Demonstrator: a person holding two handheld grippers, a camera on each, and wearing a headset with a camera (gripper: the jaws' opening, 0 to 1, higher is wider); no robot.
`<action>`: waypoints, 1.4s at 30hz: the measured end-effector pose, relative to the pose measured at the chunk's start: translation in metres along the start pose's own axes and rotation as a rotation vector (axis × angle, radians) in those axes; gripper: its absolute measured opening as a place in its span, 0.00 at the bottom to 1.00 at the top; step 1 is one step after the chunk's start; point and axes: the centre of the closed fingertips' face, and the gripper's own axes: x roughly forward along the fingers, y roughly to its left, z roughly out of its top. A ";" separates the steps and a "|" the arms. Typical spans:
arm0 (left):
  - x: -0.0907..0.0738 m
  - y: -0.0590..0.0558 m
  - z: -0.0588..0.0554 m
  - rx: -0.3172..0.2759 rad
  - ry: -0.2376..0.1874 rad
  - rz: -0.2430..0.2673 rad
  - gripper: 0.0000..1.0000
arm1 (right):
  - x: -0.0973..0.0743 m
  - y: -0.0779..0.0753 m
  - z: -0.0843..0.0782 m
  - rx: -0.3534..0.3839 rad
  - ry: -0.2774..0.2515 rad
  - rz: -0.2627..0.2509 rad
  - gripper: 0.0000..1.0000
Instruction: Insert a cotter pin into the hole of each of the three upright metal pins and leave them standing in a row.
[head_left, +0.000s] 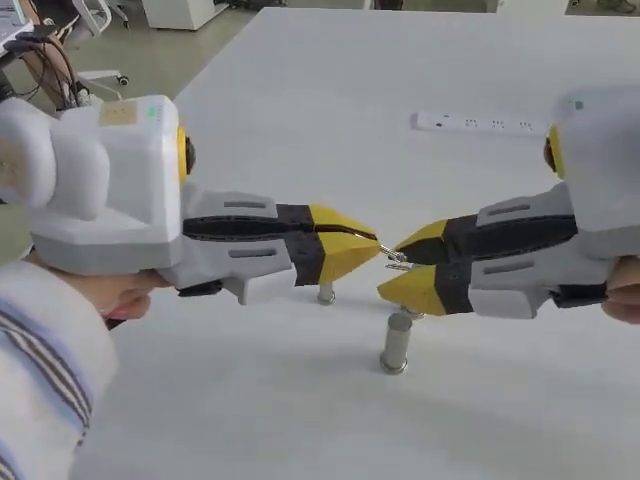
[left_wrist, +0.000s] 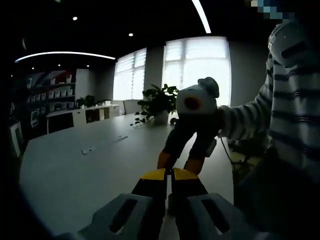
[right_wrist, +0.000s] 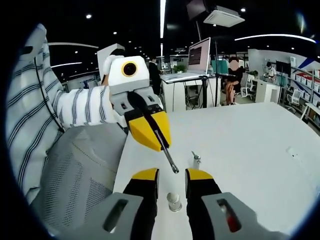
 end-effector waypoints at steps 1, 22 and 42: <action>0.000 -0.001 0.000 0.000 0.000 -0.004 0.00 | 0.000 0.001 0.000 0.000 0.000 0.005 0.14; -0.002 -0.011 -0.016 0.009 0.068 -0.075 0.00 | -0.002 0.012 -0.009 -0.012 0.035 0.061 0.00; 0.009 -0.032 -0.028 -0.022 0.123 -0.157 0.00 | -0.018 0.021 -0.024 -0.081 0.103 0.110 0.00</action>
